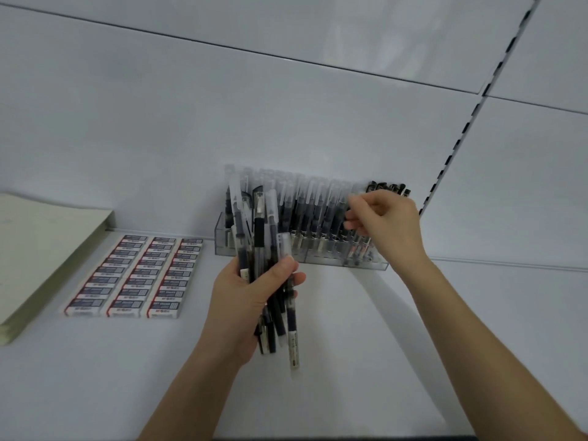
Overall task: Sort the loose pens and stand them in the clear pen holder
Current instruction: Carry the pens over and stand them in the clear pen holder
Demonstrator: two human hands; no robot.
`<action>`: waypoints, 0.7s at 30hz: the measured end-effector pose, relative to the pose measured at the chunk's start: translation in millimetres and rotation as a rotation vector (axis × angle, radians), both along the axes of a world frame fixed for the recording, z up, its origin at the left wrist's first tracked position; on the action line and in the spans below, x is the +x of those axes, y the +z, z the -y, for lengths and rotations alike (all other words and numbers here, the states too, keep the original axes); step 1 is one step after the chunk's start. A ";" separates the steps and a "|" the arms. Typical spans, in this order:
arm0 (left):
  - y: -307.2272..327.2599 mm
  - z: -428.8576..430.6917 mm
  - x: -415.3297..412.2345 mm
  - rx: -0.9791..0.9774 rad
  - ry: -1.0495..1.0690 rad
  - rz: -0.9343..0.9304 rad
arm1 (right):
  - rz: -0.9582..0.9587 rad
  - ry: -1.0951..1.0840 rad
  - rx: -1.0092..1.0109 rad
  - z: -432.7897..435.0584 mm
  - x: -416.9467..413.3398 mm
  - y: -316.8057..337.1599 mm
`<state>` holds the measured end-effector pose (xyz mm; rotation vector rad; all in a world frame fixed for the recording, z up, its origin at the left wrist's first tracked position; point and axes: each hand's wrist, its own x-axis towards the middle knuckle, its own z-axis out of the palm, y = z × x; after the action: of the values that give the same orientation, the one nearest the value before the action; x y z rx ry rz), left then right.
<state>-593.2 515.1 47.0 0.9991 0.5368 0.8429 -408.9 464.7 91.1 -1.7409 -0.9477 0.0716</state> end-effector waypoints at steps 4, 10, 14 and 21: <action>2.0 1.9 2.8 0.023 -0.030 0.012 | -0.015 0.386 -0.145 5.9 -38.3 14.1; -0.1 1.0 1.3 0.034 -0.017 0.023 | -0.055 0.531 -0.202 -0.2 -48.5 11.1; -4.8 -7.3 -6.5 -0.026 0.077 0.017 | -0.185 0.441 -0.112 -3.0 -35.5 14.9; -8.6 -23.4 -21.3 -0.089 0.256 -0.064 | -0.029 0.021 0.245 -26.6 -6.0 22.0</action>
<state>-614.5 538.5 38.5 0.8889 0.7620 1.0068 -414.9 491.3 113.1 -1.5005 -0.9139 -0.0064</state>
